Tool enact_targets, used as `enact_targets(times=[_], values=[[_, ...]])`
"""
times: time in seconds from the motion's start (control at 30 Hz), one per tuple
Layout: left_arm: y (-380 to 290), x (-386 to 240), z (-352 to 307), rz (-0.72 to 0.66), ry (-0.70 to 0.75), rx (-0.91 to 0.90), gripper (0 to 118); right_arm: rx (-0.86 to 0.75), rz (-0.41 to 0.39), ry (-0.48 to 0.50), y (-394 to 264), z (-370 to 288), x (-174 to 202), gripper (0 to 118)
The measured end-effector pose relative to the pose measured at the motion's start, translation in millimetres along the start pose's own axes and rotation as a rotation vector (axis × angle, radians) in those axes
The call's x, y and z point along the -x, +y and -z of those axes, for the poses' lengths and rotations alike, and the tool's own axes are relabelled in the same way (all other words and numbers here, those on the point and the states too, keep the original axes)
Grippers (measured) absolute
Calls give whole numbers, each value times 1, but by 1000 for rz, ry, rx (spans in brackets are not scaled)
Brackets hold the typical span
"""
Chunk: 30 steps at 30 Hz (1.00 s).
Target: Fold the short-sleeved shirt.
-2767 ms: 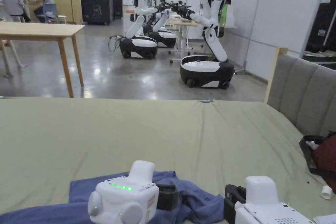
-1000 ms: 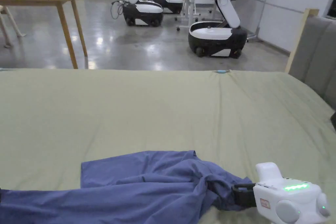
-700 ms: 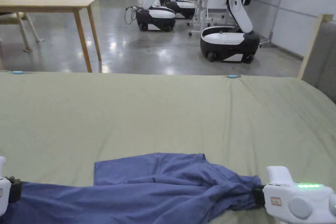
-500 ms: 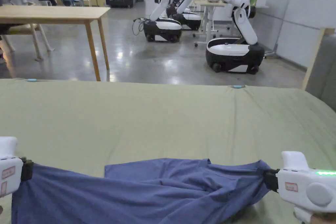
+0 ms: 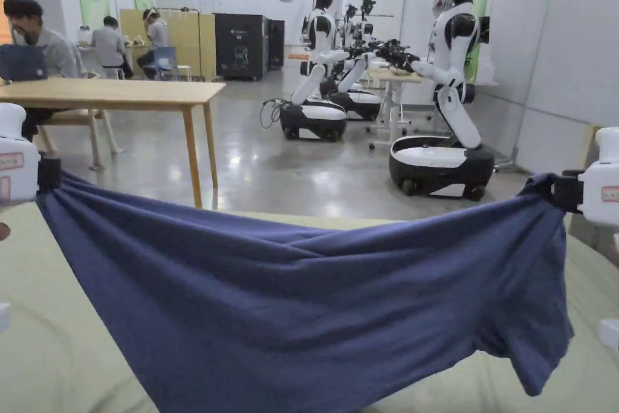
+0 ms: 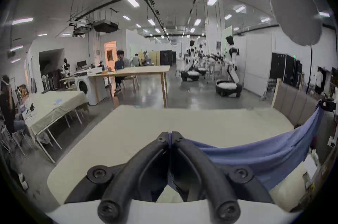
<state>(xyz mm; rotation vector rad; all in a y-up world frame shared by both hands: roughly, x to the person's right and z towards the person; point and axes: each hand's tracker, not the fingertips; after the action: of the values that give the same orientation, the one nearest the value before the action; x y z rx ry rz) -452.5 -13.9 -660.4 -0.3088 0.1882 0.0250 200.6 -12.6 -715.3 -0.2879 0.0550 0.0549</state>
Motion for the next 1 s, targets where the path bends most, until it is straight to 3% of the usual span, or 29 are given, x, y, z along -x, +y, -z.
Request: enact_targets(times=[0.27, 0.43, 0.57, 0.8, 1.0], values=[[108, -12, 26, -54, -10, -136, 0, -170, 45, -33, 109, -15, -8, 8], [136, -10, 60, -55, -4, -152, 0, -191, 13, -53, 125, -5, -5, 8], [109, -10, 83, -40, -1, -112, 0, -155, 27, -29, 95, 21, -4, 8], [-8, -17, 118, -111, -11, 3, 0, -36, 102, -20, -17, 85, -3, 8], [-54, -20, 87, -100, -71, 69, 0, -14, 111, -1, -69, 64, -14, 8]])
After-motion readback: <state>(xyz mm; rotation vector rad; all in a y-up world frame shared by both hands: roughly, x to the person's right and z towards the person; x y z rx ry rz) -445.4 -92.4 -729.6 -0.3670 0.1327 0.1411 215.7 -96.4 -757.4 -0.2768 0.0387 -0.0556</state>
